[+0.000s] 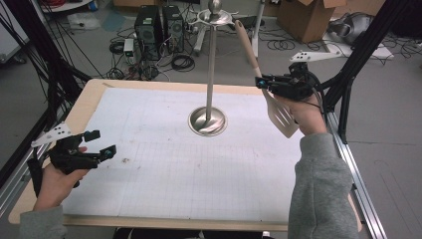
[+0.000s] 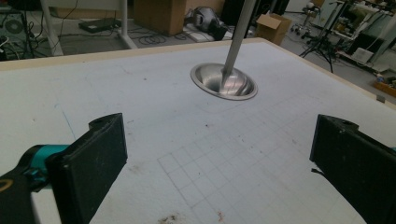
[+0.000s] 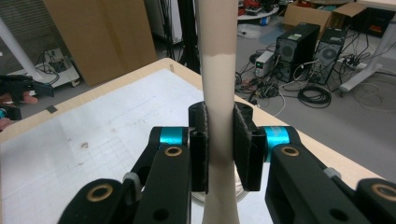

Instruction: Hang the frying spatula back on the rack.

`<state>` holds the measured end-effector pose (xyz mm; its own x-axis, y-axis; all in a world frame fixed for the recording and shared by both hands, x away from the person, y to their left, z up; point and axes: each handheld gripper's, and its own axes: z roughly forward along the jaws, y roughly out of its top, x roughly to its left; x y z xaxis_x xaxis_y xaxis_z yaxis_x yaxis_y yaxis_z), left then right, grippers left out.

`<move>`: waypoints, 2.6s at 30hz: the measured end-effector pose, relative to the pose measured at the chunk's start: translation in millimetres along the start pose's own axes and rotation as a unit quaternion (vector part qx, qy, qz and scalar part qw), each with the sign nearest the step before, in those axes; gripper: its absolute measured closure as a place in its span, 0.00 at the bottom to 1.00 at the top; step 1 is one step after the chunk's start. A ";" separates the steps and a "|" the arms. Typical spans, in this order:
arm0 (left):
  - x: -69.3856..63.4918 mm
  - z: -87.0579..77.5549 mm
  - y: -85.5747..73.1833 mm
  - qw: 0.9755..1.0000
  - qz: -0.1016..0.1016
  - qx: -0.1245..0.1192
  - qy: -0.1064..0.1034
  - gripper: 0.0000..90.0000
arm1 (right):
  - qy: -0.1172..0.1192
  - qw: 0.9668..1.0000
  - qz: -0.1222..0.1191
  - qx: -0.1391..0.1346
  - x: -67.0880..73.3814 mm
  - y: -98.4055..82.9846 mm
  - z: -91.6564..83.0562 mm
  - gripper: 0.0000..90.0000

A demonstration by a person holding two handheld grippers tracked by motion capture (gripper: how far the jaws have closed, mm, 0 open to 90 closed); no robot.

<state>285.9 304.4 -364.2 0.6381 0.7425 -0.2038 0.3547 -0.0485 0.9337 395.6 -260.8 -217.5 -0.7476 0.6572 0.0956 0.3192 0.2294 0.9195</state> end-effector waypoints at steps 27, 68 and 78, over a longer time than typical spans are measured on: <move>-0.2 -1.3 -1.4 1.000 -0.002 0.000 0.001 0.05 | 0.006 1.000 0.012 0.017 -1.3 -3.1 24.3 0.87; -1.7 -16.5 -10.9 1.000 -0.007 0.003 0.022 0.05 | 0.018 0.999 0.017 0.023 -3.4 -3.8 66.0 0.87; -1.6 -17.2 -11.9 1.000 -0.008 0.005 0.023 0.05 | 0.011 1.000 0.015 0.021 -2.3 -3.0 75.0 0.87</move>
<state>268.9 315.3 -369.9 0.6006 0.7730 -0.2042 0.3709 -0.0432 0.9277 440.0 -209.2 -249.1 -0.7492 0.6491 0.1316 0.3661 0.2403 0.8990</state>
